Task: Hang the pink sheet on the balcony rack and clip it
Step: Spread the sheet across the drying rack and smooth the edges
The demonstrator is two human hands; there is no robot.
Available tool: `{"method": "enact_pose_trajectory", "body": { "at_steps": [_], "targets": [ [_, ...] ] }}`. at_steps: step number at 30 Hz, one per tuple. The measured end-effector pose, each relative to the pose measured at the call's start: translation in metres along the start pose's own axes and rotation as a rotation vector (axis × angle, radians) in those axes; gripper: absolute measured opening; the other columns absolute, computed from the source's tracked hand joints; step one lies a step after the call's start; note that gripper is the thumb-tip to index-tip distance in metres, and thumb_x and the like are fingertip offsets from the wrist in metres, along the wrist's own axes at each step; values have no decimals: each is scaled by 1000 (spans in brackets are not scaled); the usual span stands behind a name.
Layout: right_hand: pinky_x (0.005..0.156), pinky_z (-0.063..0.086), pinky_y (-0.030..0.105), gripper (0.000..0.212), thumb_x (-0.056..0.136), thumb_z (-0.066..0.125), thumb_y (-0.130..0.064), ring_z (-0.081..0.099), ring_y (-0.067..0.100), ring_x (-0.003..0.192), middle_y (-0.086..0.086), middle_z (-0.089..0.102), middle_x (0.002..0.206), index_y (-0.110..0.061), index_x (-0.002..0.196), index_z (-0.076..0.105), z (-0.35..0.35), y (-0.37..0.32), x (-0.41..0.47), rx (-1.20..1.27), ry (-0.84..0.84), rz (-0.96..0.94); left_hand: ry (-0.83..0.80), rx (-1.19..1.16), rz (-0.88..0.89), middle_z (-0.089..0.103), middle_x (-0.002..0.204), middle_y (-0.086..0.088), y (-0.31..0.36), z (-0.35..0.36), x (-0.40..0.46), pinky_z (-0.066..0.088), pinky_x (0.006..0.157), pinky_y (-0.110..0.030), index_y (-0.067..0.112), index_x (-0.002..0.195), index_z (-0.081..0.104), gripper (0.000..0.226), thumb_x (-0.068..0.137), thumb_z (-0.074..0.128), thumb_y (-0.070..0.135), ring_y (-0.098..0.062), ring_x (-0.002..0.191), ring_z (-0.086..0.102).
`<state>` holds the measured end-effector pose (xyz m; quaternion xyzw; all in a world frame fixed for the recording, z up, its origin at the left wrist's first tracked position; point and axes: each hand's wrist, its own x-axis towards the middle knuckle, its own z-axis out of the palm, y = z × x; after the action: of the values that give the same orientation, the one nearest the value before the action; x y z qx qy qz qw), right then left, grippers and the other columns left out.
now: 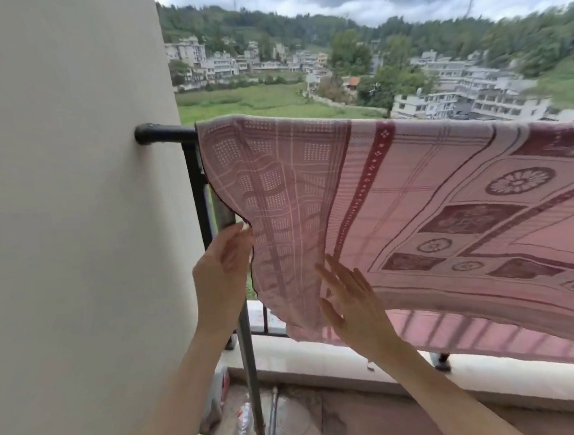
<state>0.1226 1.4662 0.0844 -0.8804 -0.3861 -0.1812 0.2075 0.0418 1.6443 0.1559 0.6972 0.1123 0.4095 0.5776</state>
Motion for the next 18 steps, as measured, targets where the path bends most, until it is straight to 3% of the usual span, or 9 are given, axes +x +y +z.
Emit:
{"method": "enact_pose_trajectory", "body": {
  "at_steps": [3, 7, 9, 12, 16, 18],
  "targets": [
    [113, 18, 35, 57, 90, 28, -43, 37, 21, 136, 1, 33, 150, -22, 143, 32, 14, 15, -18, 112, -79, 134, -125, 92, -112, 53, 127, 8, -32, 20, -14, 42, 101, -21, 18, 135, 43, 46, 91, 53, 10, -1, 108, 54],
    [108, 15, 19, 53, 96, 42, -32, 30, 15, 139, -5, 30, 151, -23, 145, 25, 27, 40, -29, 258, -166, 325, -180, 181, -219, 36, 142, 12, -63, 47, -14, 27, 102, -21, 24, 145, 15, 71, 89, 58, 15, -5, 127, 34],
    [109, 18, 20, 54, 97, 43, -30, 30, 15, 138, -6, 30, 151, -24, 146, 23, 32, 52, -36, 326, -212, 417, -134, 138, -316, 30, 147, 6, -78, 60, -8, 24, 106, -22, 23, 145, 11, 81, 84, 64, 10, -8, 131, 29],
    [113, 24, 28, 53, 96, 45, -30, 33, 15, 137, -4, 33, 150, -23, 145, 25, 34, 75, -37, 436, -200, 531, -27, 9, -365, 28, 148, 0, -93, 85, 12, 23, 115, -41, 24, 144, 11, 92, 76, 67, -2, -20, 136, 29],
    [110, 32, 31, 53, 94, 49, -29, 39, 14, 133, -3, 40, 146, -22, 143, 30, -22, 86, 0, 583, -149, 612, 159, -79, -370, 21, 151, 1, -51, 103, 64, 24, 114, -44, 26, 145, 1, 108, 67, 71, 0, -22, 137, 27],
    [108, 34, 32, 52, 94, 49, -30, 43, 14, 129, -2, 44, 142, -22, 142, 32, -36, 72, 7, 653, -114, 631, 224, -104, -396, 34, 143, -3, -39, 89, 72, 34, 107, -37, 21, 142, 12, 98, 67, 69, -2, -21, 126, 39]
  ]
}}
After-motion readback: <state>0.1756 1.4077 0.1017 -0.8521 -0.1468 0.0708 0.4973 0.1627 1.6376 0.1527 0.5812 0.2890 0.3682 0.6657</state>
